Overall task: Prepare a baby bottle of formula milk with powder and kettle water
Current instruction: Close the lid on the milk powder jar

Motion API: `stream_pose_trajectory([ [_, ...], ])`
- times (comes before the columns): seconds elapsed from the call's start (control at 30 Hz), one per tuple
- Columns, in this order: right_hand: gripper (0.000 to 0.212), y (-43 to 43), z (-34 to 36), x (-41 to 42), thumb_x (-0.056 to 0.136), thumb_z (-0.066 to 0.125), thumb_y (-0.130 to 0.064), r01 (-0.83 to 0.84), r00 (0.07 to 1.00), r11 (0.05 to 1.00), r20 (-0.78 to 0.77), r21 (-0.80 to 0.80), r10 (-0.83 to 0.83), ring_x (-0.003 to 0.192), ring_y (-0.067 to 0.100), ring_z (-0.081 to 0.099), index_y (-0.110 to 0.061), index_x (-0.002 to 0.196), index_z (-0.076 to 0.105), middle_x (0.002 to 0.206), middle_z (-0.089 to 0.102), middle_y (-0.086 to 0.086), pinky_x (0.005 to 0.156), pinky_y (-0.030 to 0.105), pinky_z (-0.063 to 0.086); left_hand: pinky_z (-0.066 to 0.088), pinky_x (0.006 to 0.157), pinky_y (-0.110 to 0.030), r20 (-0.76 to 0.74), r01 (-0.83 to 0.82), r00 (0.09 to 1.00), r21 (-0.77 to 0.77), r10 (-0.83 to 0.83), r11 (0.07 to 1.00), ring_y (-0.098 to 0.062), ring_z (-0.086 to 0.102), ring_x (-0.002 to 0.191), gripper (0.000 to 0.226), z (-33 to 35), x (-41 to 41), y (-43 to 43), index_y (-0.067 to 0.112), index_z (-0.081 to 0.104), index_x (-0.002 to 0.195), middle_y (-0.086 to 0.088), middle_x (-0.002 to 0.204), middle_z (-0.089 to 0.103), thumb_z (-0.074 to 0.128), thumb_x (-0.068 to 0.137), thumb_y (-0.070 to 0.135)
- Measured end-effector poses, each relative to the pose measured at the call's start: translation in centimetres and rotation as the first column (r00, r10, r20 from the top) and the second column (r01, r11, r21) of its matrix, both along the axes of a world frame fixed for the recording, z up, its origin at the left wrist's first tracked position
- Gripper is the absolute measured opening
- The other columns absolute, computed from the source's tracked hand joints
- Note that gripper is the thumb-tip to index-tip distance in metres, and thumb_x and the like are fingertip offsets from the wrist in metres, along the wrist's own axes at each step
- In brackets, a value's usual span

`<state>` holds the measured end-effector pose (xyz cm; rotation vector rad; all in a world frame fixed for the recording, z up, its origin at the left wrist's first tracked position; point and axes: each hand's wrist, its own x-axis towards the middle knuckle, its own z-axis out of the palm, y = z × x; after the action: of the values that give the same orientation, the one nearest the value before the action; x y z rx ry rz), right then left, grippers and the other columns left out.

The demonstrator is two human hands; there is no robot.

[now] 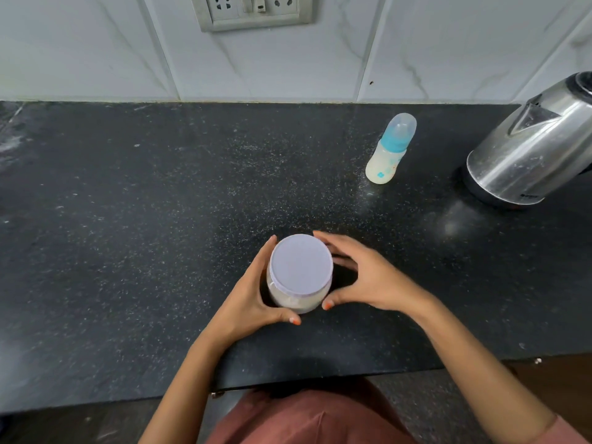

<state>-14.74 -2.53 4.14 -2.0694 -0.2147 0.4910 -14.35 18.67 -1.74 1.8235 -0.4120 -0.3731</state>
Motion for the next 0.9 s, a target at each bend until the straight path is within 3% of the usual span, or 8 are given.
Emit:
stream_pose_trajectory([
  [0.07,0.098,0.3,-2.5,-0.8,0.051,0.088,-0.011,0.047,0.998,0.999,0.031,-0.014,-0.046,0.128,0.004,0.038,-0.048,0.121,0.03,0.132,0.04,-0.015,0.112,0.032,0.03,0.024,0.101,-0.003,0.012,-0.009,1.0,0.049,0.008,0.999,0.016,0.029,0.127,0.103,-0.2,0.1,0.4,0.048,0.023,0.13,0.03,0.137,0.033,0.077,0.044,0.066],
  [0.17,0.098,1.7,-4.2,-1.7,0.052,0.087,-0.012,0.139,0.99,0.99,0.028,0.015,-0.14,0.115,-0.026,0.031,-0.054,0.116,0.025,0.125,0.035,-0.033,0.101,0.001,0.024,0.026,0.095,0.001,0.025,-0.046,0.999,0.071,0.045,0.996,0.02,0.033,0.121,0.096,-0.2,0.1,0.5,0.051,0.029,0.125,0.044,0.126,0.04,0.075,0.043,0.068],
  [0.23,0.097,2.3,-4.7,-1.8,0.052,0.087,-0.011,0.199,0.979,0.979,0.043,0.037,-0.201,0.108,-0.035,0.028,-0.057,0.113,0.027,0.119,0.034,-0.041,0.09,-0.008,0.022,0.027,0.092,0.003,0.028,-0.062,0.998,0.065,0.06,0.996,0.022,0.034,0.119,0.095,-0.1,0.1,0.6,0.05,0.03,0.124,0.051,0.121,0.038,0.076,0.043,0.067],
  [0.4,0.093,2.0,-3.6,0.8,0.054,0.085,-0.009,0.238,0.97,0.97,0.034,0.053,-0.24,0.108,-0.026,0.038,-0.056,0.113,0.031,0.113,0.04,-0.04,0.089,-0.005,0.028,0.029,0.091,0.003,0.066,-0.08,0.995,0.058,0.076,0.995,0.024,0.036,0.115,0.096,1.3,2.9,0.3,0.048,0.033,0.123,0.041,0.119,0.046,0.081,0.041,0.057],
  [0.57,0.096,1.1,-1.4,7.0,0.057,0.082,-0.005,0.235,0.966,0.968,0.087,0.091,-0.243,0.126,0.004,0.04,-0.028,0.137,0.036,0.134,0.048,-0.01,0.106,0.023,0.034,0.035,0.086,0.001,0.117,-0.135,0.984,-0.011,0.135,0.991,0.027,0.043,0.104,0.092,2.7,8.7,-1.2,0.032,0.04,0.123,0.028,0.115,0.049,0.09,0.046,0.036],
  [0.7,0.092,0.4,-0.5,11.9,0.065,0.078,-0.004,0.218,0.969,0.974,0.105,0.057,-0.223,0.123,0.003,0.038,-0.024,0.141,0.031,0.14,0.045,-0.004,0.101,0.022,0.034,0.04,0.087,-0.003,0.103,-0.167,0.98,-0.032,0.17,0.985,0.014,0.05,0.107,0.091,2.7,13.5,-2.4,0.031,0.04,0.127,0.027,0.115,0.05,0.089,0.05,0.026],
  [0.8,0.09,0.2,-0.8,15.0,0.066,0.078,-0.004,0.219,0.97,0.975,0.104,0.033,-0.222,0.127,0.014,0.042,-0.021,0.141,0.032,0.14,0.046,0.001,0.1,0.025,0.037,0.039,0.086,-0.001,0.084,-0.192,0.977,-0.046,0.195,0.98,0.003,0.049,0.11,0.088,2.3,16.2,-3.1,0.027,0.038,0.13,0.027,0.114,0.048,0.085,0.058,0.011],
  [0.9,0.087,0.2,-1.4,17.2,0.067,0.076,-0.002,0.212,0.973,0.977,0.091,0.016,-0.212,0.128,0.019,0.044,-0.02,0.14,0.032,0.14,0.046,0.004,0.103,0.031,0.039,0.038,0.083,0.001,0.074,-0.219,0.972,-0.062,0.224,0.974,0.007,0.048,0.106,0.086,1.8,18.0,-3.4,0.026,0.038,0.13,0.029,0.112,0.047,0.084,0.059,0.008],
])
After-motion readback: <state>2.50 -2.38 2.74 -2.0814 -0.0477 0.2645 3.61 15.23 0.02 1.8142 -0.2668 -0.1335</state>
